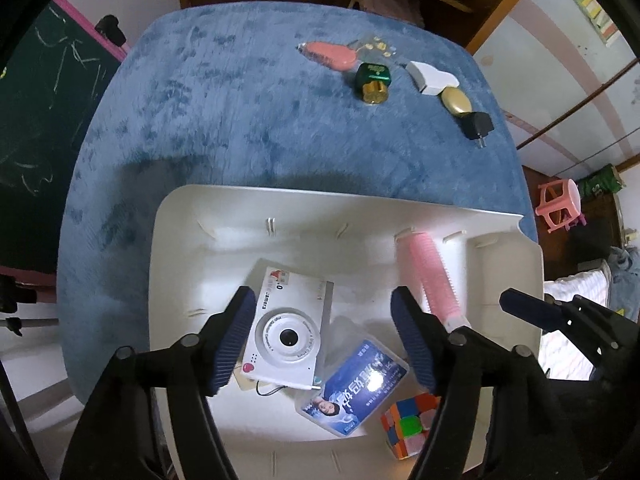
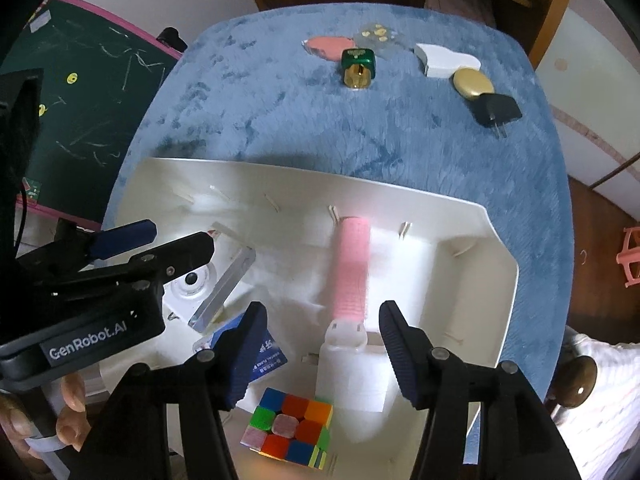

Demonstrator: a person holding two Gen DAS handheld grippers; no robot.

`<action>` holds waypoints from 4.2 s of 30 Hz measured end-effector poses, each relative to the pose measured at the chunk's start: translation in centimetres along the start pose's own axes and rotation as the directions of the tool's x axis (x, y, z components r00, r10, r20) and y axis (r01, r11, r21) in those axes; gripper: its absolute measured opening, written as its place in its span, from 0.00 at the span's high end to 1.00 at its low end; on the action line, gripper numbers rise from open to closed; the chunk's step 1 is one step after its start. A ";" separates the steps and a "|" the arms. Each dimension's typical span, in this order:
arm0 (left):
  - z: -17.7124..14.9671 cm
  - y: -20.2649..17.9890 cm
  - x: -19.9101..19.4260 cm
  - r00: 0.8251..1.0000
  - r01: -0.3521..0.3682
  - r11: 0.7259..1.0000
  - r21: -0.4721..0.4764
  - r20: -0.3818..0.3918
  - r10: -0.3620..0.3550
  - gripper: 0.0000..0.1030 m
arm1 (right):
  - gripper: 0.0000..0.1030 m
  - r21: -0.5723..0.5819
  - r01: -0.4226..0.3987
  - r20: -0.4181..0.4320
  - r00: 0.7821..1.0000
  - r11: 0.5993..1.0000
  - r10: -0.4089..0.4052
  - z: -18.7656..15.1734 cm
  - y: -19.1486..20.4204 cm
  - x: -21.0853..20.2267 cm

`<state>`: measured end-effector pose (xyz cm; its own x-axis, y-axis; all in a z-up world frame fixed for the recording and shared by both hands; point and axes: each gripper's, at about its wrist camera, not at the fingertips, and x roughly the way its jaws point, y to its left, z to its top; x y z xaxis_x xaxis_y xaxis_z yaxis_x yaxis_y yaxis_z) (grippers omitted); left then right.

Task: Organize rigid objects
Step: 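Carry the white toy and pink roller into the tray and open both tools, then lift both open tools out of the tray back toward the table, then grasp the green-and-gold bottle with left tool while right tool grasps the black charger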

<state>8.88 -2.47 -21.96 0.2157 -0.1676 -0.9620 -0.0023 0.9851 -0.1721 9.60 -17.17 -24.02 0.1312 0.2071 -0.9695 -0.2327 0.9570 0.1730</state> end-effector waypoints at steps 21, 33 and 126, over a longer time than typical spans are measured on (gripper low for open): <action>0.2 -3.0 -6.6 0.994 -0.009 0.998 0.069 0.110 0.001 0.20 | 0.43 -0.036 -0.007 0.107 0.994 0.999 0.011 -1.5 -0.1 -5.9; 2.2 -4.8 -10.9 0.981 -0.021 0.993 0.118 0.195 -0.002 0.19 | 0.43 0.011 -0.006 0.193 0.981 1.000 0.004 -0.7 -3.1 -11.0; 18.5 -4.9 14.0 0.999 0.010 0.995 -0.097 -0.041 -0.014 0.58 | 0.38 0.036 0.166 0.020 0.986 0.985 -0.167 15.9 -16.2 8.8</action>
<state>29.95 -8.87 -30.63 0.1756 -0.1828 -0.9673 -0.0945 0.9749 -0.2014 29.82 -27.61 -32.54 0.1876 0.0483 -0.9811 -0.1723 0.9849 0.0156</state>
